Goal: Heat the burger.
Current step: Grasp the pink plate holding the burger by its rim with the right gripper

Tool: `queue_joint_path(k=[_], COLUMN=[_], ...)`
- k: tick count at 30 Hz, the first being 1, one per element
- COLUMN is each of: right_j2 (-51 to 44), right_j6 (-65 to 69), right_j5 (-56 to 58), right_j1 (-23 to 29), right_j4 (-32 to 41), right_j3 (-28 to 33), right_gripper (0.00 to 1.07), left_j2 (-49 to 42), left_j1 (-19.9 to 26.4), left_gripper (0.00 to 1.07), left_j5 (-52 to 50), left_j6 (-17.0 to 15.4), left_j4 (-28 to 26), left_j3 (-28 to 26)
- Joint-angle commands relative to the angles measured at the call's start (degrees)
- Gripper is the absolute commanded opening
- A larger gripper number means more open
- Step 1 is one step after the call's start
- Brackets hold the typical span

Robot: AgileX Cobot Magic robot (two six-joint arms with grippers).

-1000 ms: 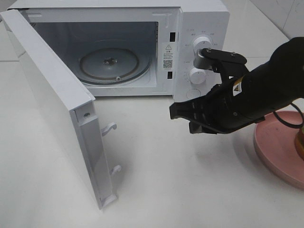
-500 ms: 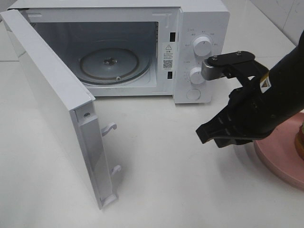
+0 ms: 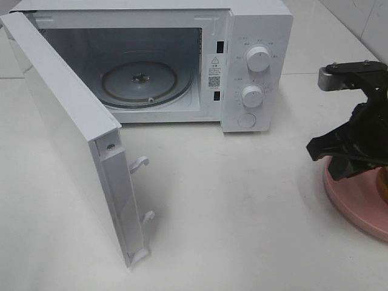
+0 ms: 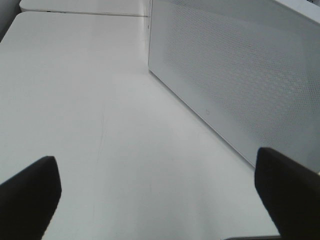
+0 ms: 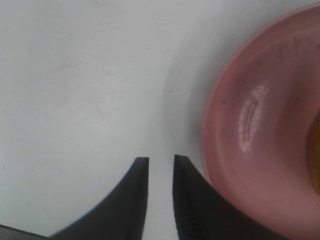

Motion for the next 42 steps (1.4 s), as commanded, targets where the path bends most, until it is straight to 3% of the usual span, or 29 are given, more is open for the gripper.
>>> queue_joint_path(k=[1, 2, 3, 4, 5, 6, 18, 42], right_j2=[-0.4, -0.4, -0.4, -0.4, -0.4, -0.34, 5.21, 17.82], right_j6=[-0.57, -0.57, -0.4, -0.17, -0.17, -0.06, 3.55, 12.61], right_j5=[0.8, 0.8, 0.92, 0.57, 0.57, -0.06, -3.67, -9.4], right_j1=[-2.81, -2.81, -2.81, -2.81, -2.81, -2.81, -2.81, -2.81], right_j4=[-3.38, -3.38, -4.35, -4.93, -4.93, -5.67, -6.59, -17.7], right_j3=[-0.34, -0.34, -0.34, -0.34, -0.34, -0.34, -0.4, -2.92], right_gripper=[0.57, 0.57, 0.78, 0.88, 0.88, 1.03, 0.99, 0.92], left_j2=[-0.23, -0.23, -0.23, -0.23, -0.23, -0.23, -0.23, -0.23], left_j1=[0.0, 0.0, 0.0, 0.0, 0.0, 0.0, 0.0, 0.0], left_gripper=[0.98, 0.98, 0.98, 0.98, 0.98, 0.98, 0.98, 0.98], left_j5=[-0.06, -0.06, -0.06, -0.06, -0.06, -0.06, -0.06, -0.06], left_j6=[-0.23, -0.23, -0.23, -0.23, -0.23, -0.23, -0.23, -0.23], left_j4=[-0.29, -0.29, -0.29, -0.29, -0.29, -0.29, -0.29, -0.23], left_j3=[0.23, 0.23, 0.23, 0.23, 0.23, 0.23, 0.23, 0.23])
